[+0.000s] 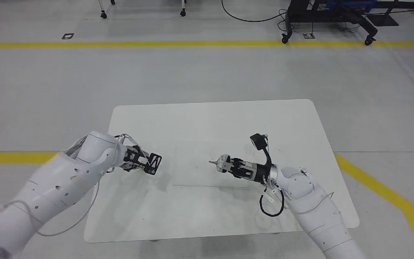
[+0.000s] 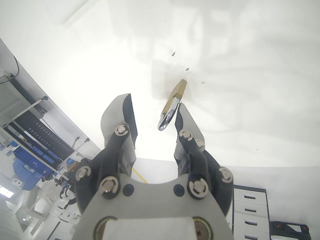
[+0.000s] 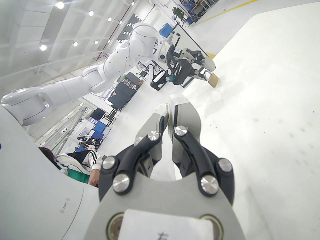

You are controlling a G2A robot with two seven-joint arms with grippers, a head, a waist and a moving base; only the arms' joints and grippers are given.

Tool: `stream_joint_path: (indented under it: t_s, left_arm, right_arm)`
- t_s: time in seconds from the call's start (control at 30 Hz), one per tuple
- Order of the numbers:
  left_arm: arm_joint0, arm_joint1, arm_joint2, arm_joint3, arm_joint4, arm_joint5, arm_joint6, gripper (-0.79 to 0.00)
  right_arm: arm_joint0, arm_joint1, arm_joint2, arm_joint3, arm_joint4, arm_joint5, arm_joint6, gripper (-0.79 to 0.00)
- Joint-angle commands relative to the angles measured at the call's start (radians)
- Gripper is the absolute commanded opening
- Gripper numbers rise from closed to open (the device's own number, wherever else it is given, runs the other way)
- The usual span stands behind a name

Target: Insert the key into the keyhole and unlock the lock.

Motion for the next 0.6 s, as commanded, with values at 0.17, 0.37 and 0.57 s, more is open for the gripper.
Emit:
stream_joint_path:
  t_s: [0.17,0.37,0.57]
  left_arm:
    - [0.006,-0.009,-0.002,0.011,0.025,0.002,-0.004,-0.671]
    - [0.007,-0.014,-0.004,0.014,0.038,-0.022,0.023,-0.785]
    - [0.009,-0.014,-0.002,0.019,0.056,-0.018,0.05,-0.785]
  right_arm:
    - [0.0,0.0,0.0,0.0,0.0,0.0,0.0,-0.785]
    - [0.0,0.0,0.0,0.0,0.0,0.0,0.0,-0.785]
    - [0.0,0.0,0.0,0.0,0.0,0.0,0.0,-0.785]
